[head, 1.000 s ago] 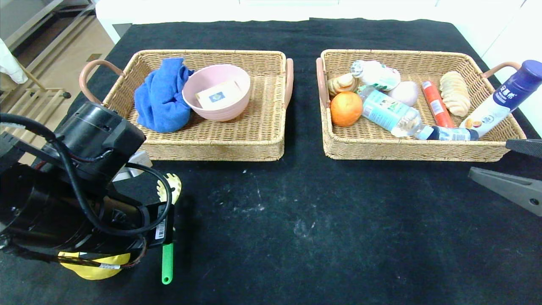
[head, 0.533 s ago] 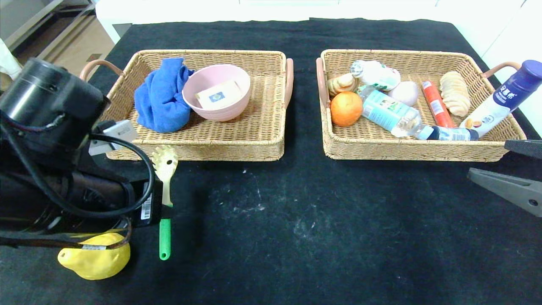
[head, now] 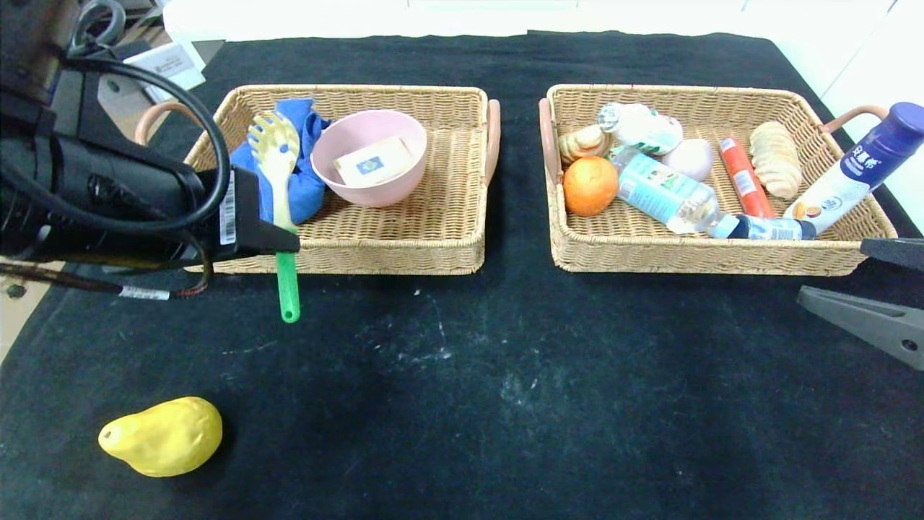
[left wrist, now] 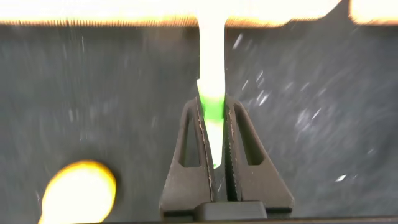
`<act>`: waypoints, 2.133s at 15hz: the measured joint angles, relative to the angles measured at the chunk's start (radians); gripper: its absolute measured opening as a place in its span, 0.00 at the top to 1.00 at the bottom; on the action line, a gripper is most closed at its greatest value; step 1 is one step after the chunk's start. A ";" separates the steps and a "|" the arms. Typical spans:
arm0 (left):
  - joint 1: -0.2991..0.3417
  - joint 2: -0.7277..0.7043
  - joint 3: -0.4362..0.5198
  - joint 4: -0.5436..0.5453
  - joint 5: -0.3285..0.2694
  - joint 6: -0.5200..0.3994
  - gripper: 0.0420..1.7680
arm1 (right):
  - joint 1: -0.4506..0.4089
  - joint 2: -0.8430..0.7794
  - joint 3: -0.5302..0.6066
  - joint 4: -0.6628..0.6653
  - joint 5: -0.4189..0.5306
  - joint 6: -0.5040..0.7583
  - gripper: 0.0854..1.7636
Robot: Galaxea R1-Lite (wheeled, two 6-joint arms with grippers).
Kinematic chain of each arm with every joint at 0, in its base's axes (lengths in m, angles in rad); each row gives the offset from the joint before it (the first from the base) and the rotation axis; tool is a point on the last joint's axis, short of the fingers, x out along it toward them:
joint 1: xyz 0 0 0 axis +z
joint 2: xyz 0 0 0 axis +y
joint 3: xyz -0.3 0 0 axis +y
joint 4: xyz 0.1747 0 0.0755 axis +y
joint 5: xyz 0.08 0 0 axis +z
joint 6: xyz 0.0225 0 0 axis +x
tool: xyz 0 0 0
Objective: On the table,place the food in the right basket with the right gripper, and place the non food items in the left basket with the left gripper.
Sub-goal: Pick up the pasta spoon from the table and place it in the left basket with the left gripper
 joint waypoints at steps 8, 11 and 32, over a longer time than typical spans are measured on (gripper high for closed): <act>-0.015 0.181 -0.209 -0.090 -0.007 0.044 0.91 | -0.001 0.000 -0.005 0.000 0.000 0.000 0.03; -0.030 0.219 -0.214 -0.163 -0.009 0.078 0.91 | -0.001 0.000 -0.006 0.000 -0.001 0.000 0.03; -0.039 0.390 -0.195 -0.570 -0.073 0.289 0.52 | -0.006 0.000 -0.007 0.000 -0.002 0.000 0.03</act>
